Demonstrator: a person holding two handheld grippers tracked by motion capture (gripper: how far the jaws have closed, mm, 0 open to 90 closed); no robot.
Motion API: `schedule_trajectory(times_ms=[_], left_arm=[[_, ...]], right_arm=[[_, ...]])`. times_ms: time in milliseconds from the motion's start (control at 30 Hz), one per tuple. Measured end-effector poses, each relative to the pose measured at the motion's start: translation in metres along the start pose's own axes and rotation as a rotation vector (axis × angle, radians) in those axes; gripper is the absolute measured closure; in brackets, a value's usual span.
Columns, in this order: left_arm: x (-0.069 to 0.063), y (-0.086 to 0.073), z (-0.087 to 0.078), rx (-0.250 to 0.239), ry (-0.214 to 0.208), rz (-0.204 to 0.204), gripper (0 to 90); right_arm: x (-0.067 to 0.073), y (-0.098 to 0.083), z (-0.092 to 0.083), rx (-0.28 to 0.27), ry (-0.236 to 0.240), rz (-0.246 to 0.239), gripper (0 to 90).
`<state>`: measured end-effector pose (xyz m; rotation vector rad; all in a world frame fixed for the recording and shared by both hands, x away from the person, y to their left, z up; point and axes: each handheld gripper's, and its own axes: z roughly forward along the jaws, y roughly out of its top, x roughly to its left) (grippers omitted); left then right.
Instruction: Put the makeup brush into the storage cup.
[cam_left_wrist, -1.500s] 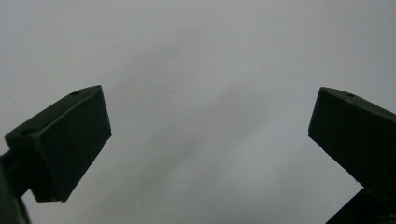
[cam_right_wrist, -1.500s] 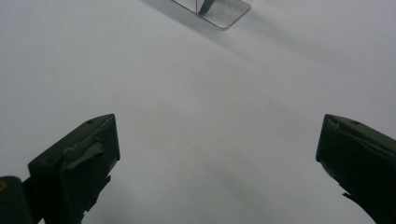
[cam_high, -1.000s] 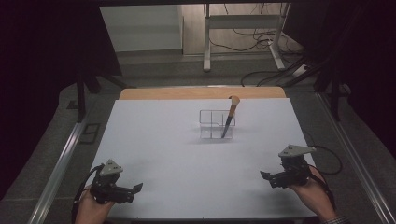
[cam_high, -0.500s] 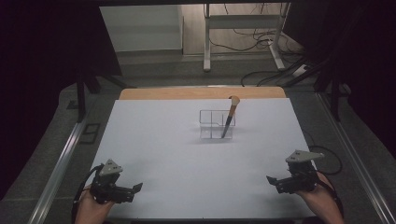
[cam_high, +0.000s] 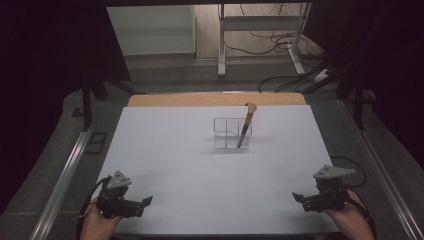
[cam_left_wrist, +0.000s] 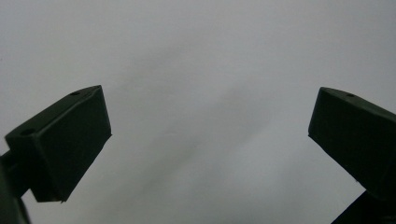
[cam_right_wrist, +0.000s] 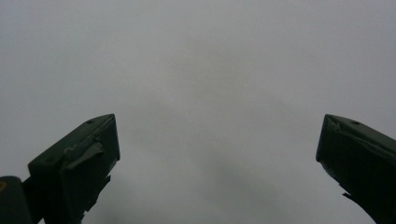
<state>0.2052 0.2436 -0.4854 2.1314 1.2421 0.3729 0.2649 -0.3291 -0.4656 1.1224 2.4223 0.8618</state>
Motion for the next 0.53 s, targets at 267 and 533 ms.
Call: schedule_trajectory(times_ms=[267,533], left_arm=[[0.0000,-0.0003,0.0005,0.005,0.001,0.003,0.0],[-0.0003,0.0005,0.0013,0.007,-0.003,0.004,0.0]], right_arm=[[-0.0041,-0.0088,-0.0026,0.030,-0.010,0.020,0.0],[-0.0051,-0.0106,-0.0033,0.031,-0.018,0.016,0.0]])
